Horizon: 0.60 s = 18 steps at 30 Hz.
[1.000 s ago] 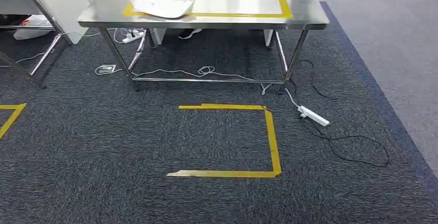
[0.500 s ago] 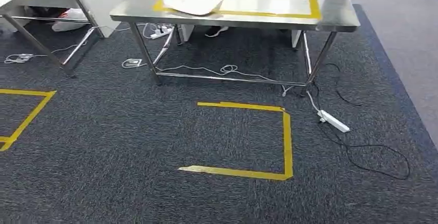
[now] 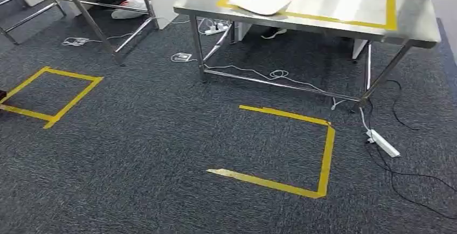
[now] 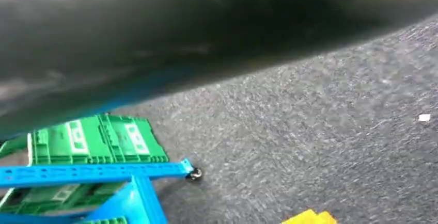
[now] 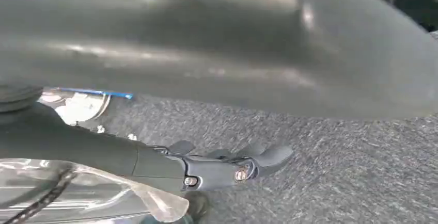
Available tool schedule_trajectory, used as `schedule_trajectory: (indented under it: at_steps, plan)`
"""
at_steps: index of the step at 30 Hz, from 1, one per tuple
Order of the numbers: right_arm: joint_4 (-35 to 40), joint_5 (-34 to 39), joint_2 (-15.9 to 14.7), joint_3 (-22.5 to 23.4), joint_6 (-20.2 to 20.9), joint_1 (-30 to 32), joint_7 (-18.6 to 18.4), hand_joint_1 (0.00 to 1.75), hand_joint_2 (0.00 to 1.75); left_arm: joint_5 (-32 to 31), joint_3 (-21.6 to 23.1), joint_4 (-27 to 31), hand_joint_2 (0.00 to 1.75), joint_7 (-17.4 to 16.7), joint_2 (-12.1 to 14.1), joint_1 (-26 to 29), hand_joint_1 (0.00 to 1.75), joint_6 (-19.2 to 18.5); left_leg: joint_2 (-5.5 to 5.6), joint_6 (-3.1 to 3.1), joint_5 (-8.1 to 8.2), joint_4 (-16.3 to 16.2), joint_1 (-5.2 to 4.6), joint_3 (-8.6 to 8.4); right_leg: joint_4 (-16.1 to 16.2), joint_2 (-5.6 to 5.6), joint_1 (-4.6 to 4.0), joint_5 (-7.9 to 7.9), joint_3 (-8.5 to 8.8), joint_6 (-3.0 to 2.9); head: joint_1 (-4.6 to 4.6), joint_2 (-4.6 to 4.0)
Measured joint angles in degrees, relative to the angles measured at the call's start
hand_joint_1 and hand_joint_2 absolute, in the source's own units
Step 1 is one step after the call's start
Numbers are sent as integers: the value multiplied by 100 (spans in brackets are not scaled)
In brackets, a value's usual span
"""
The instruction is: Take the parts from the cabinet and place them on the table.
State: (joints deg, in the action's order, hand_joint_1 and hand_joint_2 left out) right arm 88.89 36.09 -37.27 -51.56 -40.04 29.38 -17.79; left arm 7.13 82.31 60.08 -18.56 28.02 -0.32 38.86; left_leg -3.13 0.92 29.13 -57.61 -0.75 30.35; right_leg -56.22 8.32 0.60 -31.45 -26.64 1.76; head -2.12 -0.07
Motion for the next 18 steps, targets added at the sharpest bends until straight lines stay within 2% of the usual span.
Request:
schedule_trajectory:
  at_steps: [1, 2, 3, 4, 5, 6, 7, 8, 9, 10, 11, 12, 14, 15, 16, 17, 18]
  plan:
    - [2, 2, 6, 50, 0, 6, -2, 0, 0, 11, 11, -30, 0, 28, -4, -6, 0, -32, 68, 59, -46, 59, 14, -22, -3, 45, -6, -21, 5, 42, 7, 0]
    - [2, 2, 13, 87, 0, 14, -2, 0, 0, 13, 15, -46, 0, 44, -20, -2, 0, -52, 113, 90, -70, 93, 34, -34, -99, -282, 19, -128, -70, 79, -13, 0]
    - [4, 0, 28, 122, 0, 49, 0, 0, 0, 13, 20, -80, 0, 65, -26, -29, 0, -89, 165, 121, -87, 96, 46, -20, -400, -577, 31, -337, -204, 78, -24, 0]
    - [2, 2, 35, 148, 0, 74, -2, 0, 0, 13, 22, -109, 0, 85, -44, -67, 0, -111, 236, 135, -95, 96, 45, 0, -849, -721, 30, -562, -412, 80, -35, 0]
    - [0, 11, 37, 166, 0, 99, -11, 0, 0, 11, 20, -135, 0, 96, -74, -101, 0, -133, 303, 144, -101, 95, 36, 13, -1328, -783, 27, -755, -651, 72, -30, 0]
    - [0, 11, 46, 177, 0, 114, -11, 0, 0, 11, 20, -164, 0, 114, -101, -121, 0, -164, 387, 149, -106, 92, 32, 21, -1730, -811, 20, -853, -869, 68, -31, 0]
    - [-2, 18, 66, 192, 0, 127, -11, 0, 0, 9, 20, -192, 0, 125, -122, -134, 0, -194, 462, 150, -107, 90, 28, 18, -1838, -818, 16, -800, -950, 62, -31, 0]
    - [0, 17, 77, 212, 2, 138, -11, 0, 0, 9, 22, -216, 0, 129, -138, -133, 0, -208, 539, 150, -107, 88, 27, 5, -1671, -823, 15, -601, -904, 47, -28, 0]
    - [-2, 17, 85, 234, 0, 146, -11, 0, 0, 9, 24, -236, 0, 129, -149, -135, 0, -208, 611, 147, -105, 83, 27, -9, -1294, -841, 15, -329, -755, 35, -28, 0]
    - [-2, 17, 87, 262, 0, 160, -11, 0, 0, 6, 24, -253, 0, 131, -160, -145, 0, -208, 690, 143, -102, 81, 29, -27, -751, -917, 20, -17, -521, 25, -31, 0]
    - [-2, 17, 90, 271, 0, 168, -11, 0, 0, 6, 24, -269, 0, 133, -173, -158, 0, -208, 756, 127, -94, 79, 32, -31, -272, -1153, 40, 188, -318, 19, -33, 0]
    - [-2, 20, 98, 273, 0, 181, -11, 0, 0, 6, 24, -286, 0, 135, -181, -187, 0, -208, 824, 90, -89, 44, -3, 2, -124, -1358, 62, 106, -263, 33, -24, 0]
    - [-7, 24, 114, 282, 0, 179, -15, 0, 0, 4, 24, -302, 0, 144, -186, -205, 0, -208, 961, 32, -129, 25, 26, 85, -82, -1244, 46, 92, -210, 8, -24, 0]
    - [-7, 20, 114, 299, 2, 182, -13, 0, 0, 4, 26, -317, 0, 144, -190, -197, 0, -208, 1040, -9, -154, 32, 47, 106, -89, -1184, 28, 99, -215, -24, -18, 0]
    - [-7, 18, 120, 301, 2, 178, -11, 0, 0, 6, 31, -326, 0, 144, -184, -188, 0, -208, 1105, -35, -164, 24, 39, 125, -70, -1105, 56, 127, -211, -70, -24, 0]
    - [-7, 17, 127, 304, 2, 177, -13, 0, 0, 6, 33, -330, 0, 144, -190, -177, 0, -208, 888, -55, -95, -52, 39, 138, -44, -1033, 66, 149, -201, -106, -20, 0]
    - [-5, 17, 140, 310, 2, 187, -11, 0, 0, 4, 37, -336, 0, 144, -188, -191, 0, -210, 598, -97, 87, -293, 26, 254, -44, -961, 62, 142, -201, -128, 30, 0]
